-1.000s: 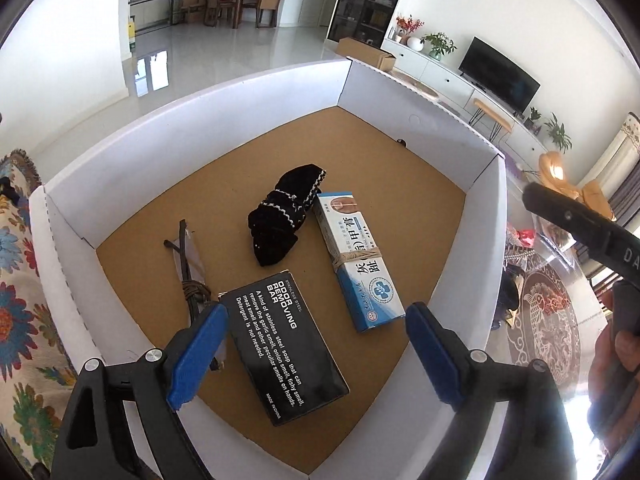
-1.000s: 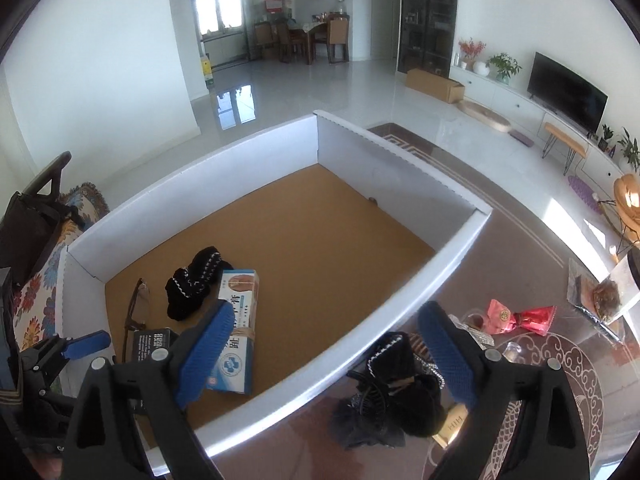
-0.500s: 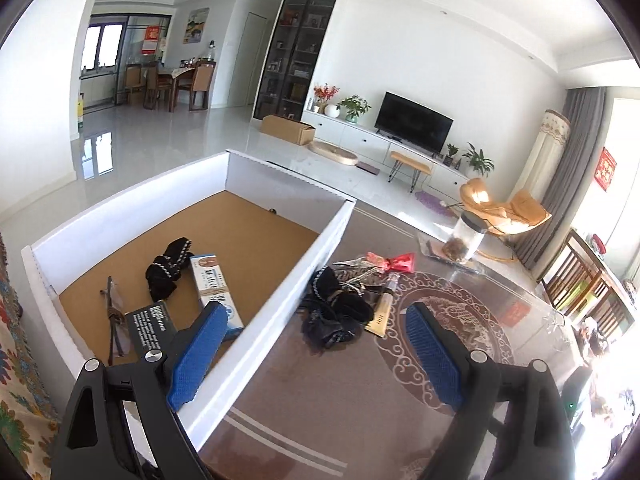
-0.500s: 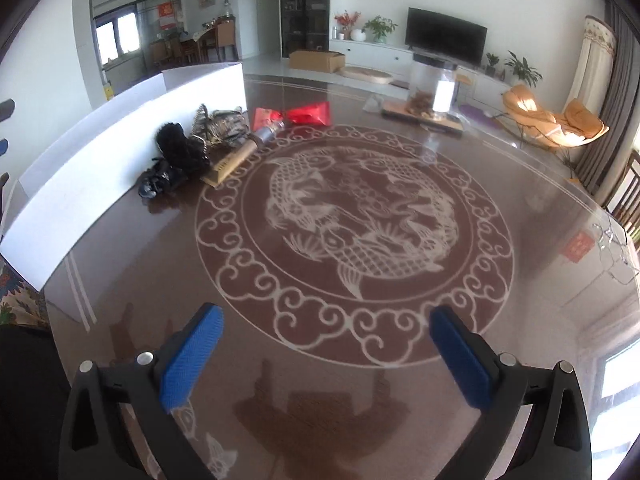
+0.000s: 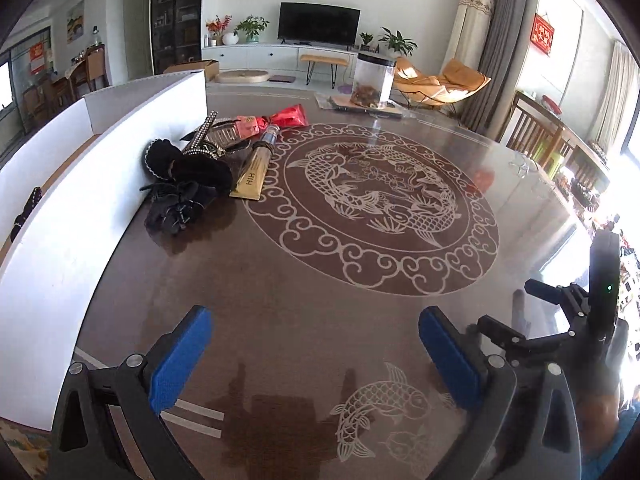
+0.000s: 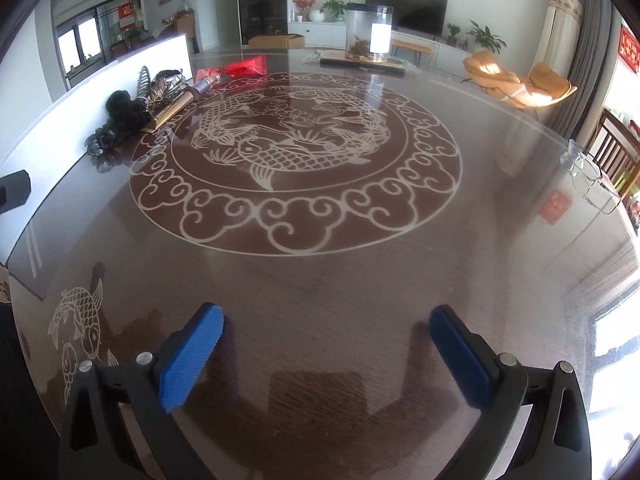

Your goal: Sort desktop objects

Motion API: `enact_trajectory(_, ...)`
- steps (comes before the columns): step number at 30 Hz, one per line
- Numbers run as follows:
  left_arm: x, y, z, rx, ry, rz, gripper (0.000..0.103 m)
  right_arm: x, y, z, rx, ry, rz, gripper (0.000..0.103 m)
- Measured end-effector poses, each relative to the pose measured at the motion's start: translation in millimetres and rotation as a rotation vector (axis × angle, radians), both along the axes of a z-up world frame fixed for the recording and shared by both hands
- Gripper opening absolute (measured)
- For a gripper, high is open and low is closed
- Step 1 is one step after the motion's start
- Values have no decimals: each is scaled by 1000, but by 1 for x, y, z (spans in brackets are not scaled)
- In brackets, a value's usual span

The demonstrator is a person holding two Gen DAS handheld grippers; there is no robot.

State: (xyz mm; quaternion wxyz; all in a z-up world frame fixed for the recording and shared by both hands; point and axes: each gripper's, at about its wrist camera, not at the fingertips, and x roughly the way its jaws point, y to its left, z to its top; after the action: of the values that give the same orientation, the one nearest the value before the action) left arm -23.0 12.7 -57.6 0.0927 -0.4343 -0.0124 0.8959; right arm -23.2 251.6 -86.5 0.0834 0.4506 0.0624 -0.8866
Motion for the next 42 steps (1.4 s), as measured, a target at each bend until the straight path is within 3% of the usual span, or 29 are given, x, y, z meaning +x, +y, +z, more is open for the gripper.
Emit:
enact_trajectory(4,-8,0,-24,-23,-85,14,103,-2,1,-1,-21,-12,-1,103)
enact_trajectory(13,-17,-6,-42,-45,-127,95,103,-2,0,-1,-20,-13,-1,103)
enact_trajectory(16,-18,-2,-46,-89,-141,105,103,-2,0,-1,-21,-13,-1,103)
enact_trajectory(19,-18,6,-48,-128,-135,90,103,-2,0,-1,-21,-13,-1,103)
enact_trajectory(42,-16,7,-46,-128,-124,103,103,-2,0,-1,-21,-12,-1,103)
